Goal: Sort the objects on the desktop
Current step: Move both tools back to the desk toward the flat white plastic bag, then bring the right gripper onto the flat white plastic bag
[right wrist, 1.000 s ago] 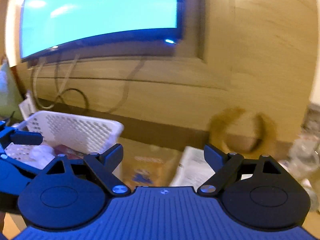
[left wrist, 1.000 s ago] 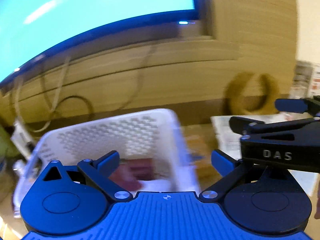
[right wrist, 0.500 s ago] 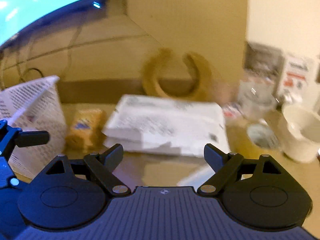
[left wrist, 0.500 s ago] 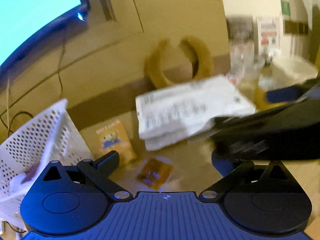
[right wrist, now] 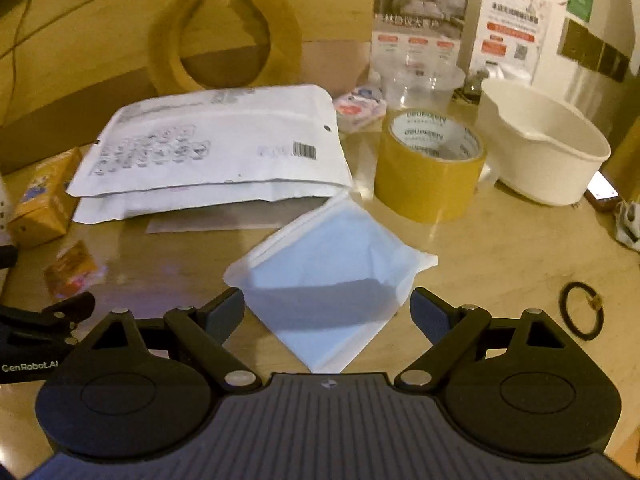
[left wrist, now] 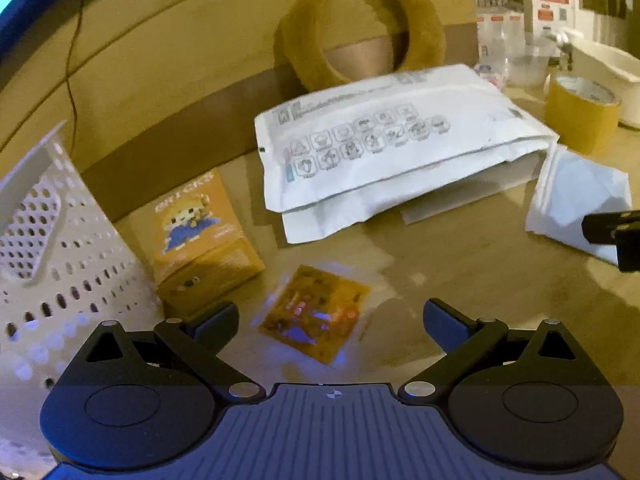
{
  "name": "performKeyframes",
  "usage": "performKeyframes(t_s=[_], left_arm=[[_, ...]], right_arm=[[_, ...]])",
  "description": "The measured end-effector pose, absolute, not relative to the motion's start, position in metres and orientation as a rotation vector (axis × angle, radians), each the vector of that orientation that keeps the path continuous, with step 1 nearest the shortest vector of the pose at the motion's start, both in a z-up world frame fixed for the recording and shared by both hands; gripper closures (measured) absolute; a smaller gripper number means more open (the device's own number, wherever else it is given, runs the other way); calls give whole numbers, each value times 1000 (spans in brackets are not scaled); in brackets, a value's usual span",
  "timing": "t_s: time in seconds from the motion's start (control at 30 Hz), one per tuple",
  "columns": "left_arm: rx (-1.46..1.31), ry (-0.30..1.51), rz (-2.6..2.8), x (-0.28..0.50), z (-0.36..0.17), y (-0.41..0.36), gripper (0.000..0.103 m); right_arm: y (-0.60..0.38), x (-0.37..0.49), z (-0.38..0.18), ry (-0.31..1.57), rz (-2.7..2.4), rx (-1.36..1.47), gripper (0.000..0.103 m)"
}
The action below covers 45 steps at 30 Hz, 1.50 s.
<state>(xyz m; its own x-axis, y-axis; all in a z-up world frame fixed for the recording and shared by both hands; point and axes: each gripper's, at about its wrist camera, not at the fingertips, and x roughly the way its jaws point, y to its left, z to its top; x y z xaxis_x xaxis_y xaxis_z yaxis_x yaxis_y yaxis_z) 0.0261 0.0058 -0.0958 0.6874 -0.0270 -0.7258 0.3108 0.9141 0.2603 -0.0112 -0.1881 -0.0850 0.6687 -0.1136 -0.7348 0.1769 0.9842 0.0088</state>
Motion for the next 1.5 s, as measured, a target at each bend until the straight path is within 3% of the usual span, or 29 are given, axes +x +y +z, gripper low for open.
performKeyframes(t_s=[0.93, 1.2, 1.5], left_arm=[[195, 851, -331, 60, -114, 34, 1], [181, 849, -339, 51, -110, 30, 0], [131, 839, -329, 15, -85, 39, 0]], right_arm=[[-181, 32, -107, 822, -260, 104, 3], [-157, 7, -103, 869, -141, 70, 5], [-209, -10, -79, 810, -26, 126, 5]])
